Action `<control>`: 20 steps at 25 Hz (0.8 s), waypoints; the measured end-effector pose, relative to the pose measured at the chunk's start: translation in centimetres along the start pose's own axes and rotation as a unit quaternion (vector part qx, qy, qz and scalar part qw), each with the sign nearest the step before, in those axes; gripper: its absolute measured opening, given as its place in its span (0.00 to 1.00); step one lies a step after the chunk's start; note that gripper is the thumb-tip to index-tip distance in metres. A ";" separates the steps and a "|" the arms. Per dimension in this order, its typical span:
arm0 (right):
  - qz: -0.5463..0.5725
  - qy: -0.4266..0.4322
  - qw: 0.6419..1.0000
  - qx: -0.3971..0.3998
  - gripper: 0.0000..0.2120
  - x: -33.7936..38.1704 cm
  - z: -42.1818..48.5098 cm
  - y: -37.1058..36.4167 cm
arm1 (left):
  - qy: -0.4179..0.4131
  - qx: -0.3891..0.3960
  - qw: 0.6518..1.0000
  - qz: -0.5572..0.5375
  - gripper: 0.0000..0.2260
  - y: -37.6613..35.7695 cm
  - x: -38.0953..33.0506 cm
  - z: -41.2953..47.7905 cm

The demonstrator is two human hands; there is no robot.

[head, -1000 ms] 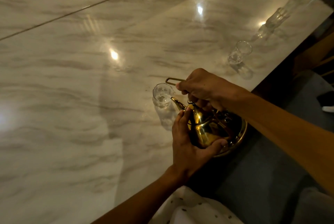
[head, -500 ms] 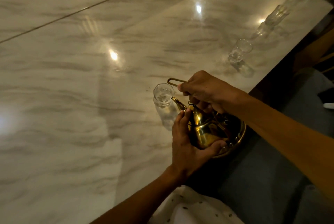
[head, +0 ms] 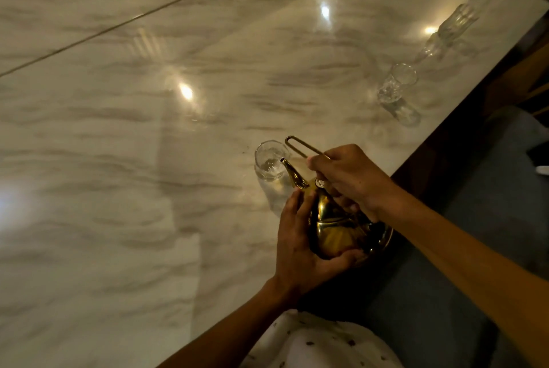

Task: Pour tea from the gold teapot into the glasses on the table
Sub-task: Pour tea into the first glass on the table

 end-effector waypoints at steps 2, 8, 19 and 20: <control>0.036 -0.001 0.999 0.007 0.18 -0.8 -0.2 -0.2 | 0.001 0.015 0.999 0.031 0.47 -0.2 0.6 -0.1; 0.084 0.002 0.996 0.003 0.18 -3.0 -0.5 0.1 | -0.020 0.059 0.994 0.087 0.46 -0.8 1.5 0.4; 0.125 0.070 0.990 -0.007 0.22 -4.5 0.8 8.2 | -0.065 0.058 0.988 0.125 0.47 -6.8 -0.3 5.4; 0.129 0.070 0.989 -0.002 0.23 -4.8 1.2 9.3 | -0.065 0.059 0.988 0.125 0.48 -7.8 -0.4 6.3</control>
Point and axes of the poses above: each hand's wrist, its own z-axis towards the middle knuckle, its own y-axis out of the back of the hand, x = y × z, the point moved 7 cm from there along z, towards the middle knuckle, and after that the axes turned 13 degrees about -z, right-handed, at the moved point
